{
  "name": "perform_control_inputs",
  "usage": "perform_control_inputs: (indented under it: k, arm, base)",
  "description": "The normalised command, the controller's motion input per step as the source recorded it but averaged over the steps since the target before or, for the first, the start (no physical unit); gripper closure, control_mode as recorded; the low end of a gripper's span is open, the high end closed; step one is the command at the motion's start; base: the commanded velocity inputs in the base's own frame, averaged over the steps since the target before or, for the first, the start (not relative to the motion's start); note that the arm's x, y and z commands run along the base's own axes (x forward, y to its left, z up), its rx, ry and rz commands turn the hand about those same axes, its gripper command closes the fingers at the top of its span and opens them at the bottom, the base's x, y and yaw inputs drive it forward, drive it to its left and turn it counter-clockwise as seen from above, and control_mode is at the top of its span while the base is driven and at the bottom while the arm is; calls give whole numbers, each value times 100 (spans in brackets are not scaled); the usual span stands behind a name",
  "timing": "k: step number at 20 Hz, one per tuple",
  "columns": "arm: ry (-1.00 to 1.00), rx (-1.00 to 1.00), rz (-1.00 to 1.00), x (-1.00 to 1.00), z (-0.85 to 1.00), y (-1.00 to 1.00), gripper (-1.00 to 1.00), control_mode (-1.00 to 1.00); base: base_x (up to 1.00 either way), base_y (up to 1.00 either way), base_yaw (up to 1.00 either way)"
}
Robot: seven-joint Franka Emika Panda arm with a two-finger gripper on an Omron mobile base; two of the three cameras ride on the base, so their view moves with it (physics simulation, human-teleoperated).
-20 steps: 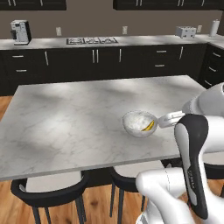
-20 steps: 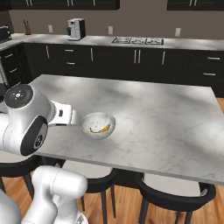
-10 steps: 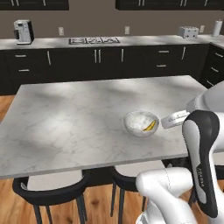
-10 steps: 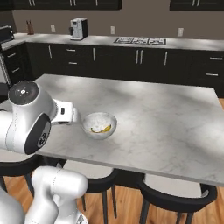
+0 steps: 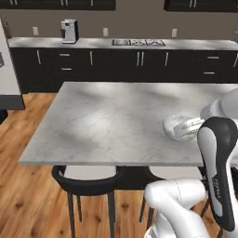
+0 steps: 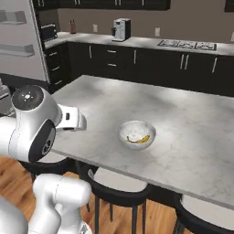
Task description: Retrieve the banana and tangerine from the fridge and place them into the bowl on the dining table.
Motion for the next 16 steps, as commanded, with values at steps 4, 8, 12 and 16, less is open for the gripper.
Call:
perform_control_inputs:
  k: [4, 8, 12, 16]
  arm:
    - [0, 0, 0, 0, 0, 0, -100, 100]
    - [0, 0, 0, 0, 0, 0, -100, 100]
    - [0, 0, 0, 0, 0, 0, -100, 100]
    - [0, 0, 0, 0, 0, 0, -100, 100]
  base:
    - [-8, 100, 65]
    - [-9, 95, 72]
    - [2, 99, 64]
    - [73, 89, 38]
